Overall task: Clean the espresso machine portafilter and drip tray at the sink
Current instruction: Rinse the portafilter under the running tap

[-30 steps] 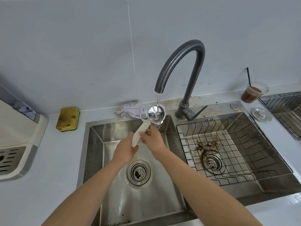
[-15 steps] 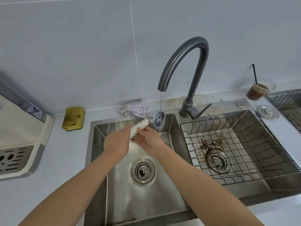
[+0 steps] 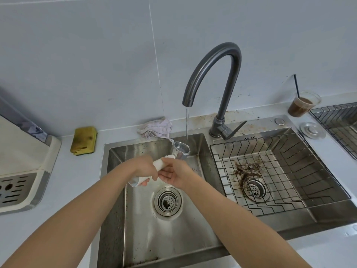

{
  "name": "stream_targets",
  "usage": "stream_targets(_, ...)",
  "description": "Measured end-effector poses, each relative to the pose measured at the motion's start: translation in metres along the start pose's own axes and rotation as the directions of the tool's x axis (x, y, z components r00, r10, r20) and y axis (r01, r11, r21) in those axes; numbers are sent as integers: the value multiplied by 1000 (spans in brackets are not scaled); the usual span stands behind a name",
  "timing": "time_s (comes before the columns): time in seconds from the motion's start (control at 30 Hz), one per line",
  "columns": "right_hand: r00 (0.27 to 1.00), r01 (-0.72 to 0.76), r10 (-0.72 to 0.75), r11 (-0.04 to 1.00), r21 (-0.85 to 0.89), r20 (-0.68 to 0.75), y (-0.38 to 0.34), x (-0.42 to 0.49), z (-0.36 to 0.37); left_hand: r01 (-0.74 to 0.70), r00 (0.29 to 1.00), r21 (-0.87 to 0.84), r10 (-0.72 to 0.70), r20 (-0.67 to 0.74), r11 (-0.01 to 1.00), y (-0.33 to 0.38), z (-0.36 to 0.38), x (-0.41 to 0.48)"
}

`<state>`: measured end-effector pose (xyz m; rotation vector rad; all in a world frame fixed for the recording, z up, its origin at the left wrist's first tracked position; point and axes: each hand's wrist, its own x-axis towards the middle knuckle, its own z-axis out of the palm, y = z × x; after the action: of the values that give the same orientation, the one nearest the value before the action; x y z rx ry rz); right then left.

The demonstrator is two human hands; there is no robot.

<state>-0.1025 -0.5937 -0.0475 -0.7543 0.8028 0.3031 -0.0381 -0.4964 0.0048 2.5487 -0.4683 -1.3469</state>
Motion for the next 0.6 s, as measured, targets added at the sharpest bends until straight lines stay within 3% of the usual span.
stream_targets(0.13, 997, -4, -2, 997, -73, -80, -1, -4, -9, 20, 991, -294, 21, 132, 956, 0, 7, -1)
stream_targets(0.27, 986, 44, -72, 982, -182, -150, -2, -8, -17, 27, 978, -476, 76, 195, 879, -4, 18, 1)
stream_targets(0.43, 931, 194, -287, 913, -359, -226, -5, -8, -22, -37, 966, -663, 196, 168, 748, -7, 38, 6)
stream_targets(0.6, 871, 273, -439, 806, -526, -221, -7, -13, -27, -99, 968, -735, 237, 86, 671, -9, 61, 17)
